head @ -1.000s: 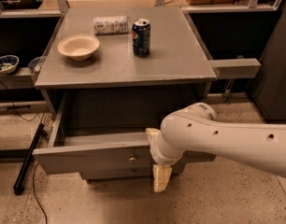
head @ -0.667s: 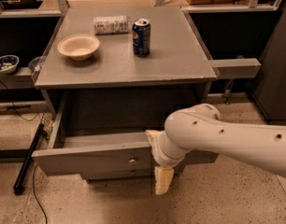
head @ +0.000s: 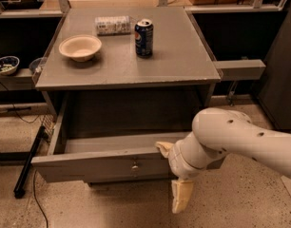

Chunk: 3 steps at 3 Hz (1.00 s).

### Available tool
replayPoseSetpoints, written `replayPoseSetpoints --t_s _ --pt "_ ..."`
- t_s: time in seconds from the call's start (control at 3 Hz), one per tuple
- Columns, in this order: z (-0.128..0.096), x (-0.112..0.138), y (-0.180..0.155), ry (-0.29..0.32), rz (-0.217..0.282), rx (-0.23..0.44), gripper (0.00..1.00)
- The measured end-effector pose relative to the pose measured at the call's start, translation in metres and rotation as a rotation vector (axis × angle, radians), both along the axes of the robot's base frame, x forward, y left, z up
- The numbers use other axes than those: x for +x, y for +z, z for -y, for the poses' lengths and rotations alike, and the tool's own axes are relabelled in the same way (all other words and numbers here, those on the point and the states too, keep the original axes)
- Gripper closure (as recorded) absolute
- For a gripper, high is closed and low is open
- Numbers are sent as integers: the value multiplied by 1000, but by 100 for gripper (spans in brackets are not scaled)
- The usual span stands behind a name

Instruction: Open top drawer

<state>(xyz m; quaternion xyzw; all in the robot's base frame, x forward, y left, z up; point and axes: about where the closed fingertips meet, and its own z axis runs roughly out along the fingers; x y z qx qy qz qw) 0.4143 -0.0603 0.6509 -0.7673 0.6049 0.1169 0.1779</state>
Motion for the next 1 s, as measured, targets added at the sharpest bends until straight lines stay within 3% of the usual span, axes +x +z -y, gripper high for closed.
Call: replayPoseSetpoints --t_s 1.0 --pt "20 -36 7 62 -47 34 0"
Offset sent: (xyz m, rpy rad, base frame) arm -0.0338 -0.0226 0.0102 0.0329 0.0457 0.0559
